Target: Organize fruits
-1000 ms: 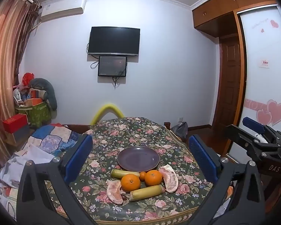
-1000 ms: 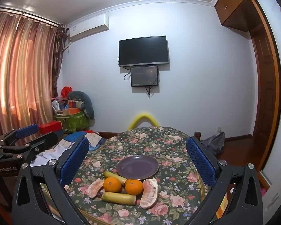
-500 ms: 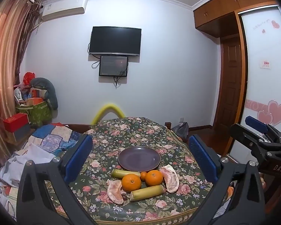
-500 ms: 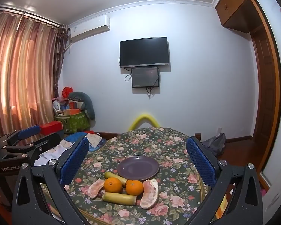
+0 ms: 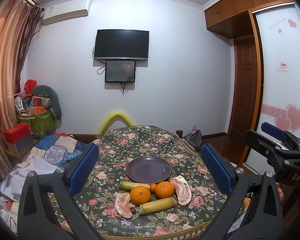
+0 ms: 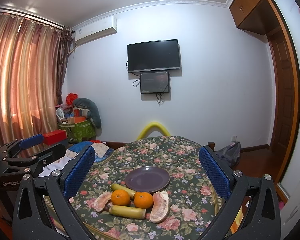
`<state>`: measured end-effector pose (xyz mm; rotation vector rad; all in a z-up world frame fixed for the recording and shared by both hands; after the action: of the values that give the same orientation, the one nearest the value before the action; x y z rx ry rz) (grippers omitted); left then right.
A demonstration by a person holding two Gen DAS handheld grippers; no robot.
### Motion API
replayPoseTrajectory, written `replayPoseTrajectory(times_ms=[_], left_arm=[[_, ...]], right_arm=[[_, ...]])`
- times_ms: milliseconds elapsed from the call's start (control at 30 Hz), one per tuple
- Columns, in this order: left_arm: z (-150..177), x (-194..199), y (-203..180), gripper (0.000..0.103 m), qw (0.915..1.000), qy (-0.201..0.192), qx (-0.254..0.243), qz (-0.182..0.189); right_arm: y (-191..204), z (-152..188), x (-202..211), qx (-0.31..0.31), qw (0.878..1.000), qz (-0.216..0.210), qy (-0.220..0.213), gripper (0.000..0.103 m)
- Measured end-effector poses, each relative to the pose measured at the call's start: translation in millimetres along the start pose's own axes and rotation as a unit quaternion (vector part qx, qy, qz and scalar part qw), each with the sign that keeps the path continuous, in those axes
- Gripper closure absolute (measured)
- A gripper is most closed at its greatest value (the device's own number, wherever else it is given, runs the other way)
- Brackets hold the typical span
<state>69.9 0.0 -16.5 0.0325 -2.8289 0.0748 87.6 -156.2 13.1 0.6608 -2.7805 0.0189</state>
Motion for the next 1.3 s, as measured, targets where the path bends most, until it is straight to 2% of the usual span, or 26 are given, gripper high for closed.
replayPoseTrajectory(times_ms=[1300], left_arm=[[-5.1,1.0,-2.2,0.0,1.0,-0.002,-0.004,0.003]], right_arm=[[-0.7,-1.5,1.4,0.002,1.0,-0.001,0.001,0.0]])
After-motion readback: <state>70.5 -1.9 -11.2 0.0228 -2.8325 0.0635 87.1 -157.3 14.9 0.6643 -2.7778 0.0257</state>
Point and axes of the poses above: each gripper's, at about its wrist camera, not at the fingertips, and x roughly against the way its jaws point, y to its left, z to its underside, the point moved 7 cm from there along -x, roughly the way its jaws point, and after that the axes turned 6 degrees about y, right-handed, at the moved point
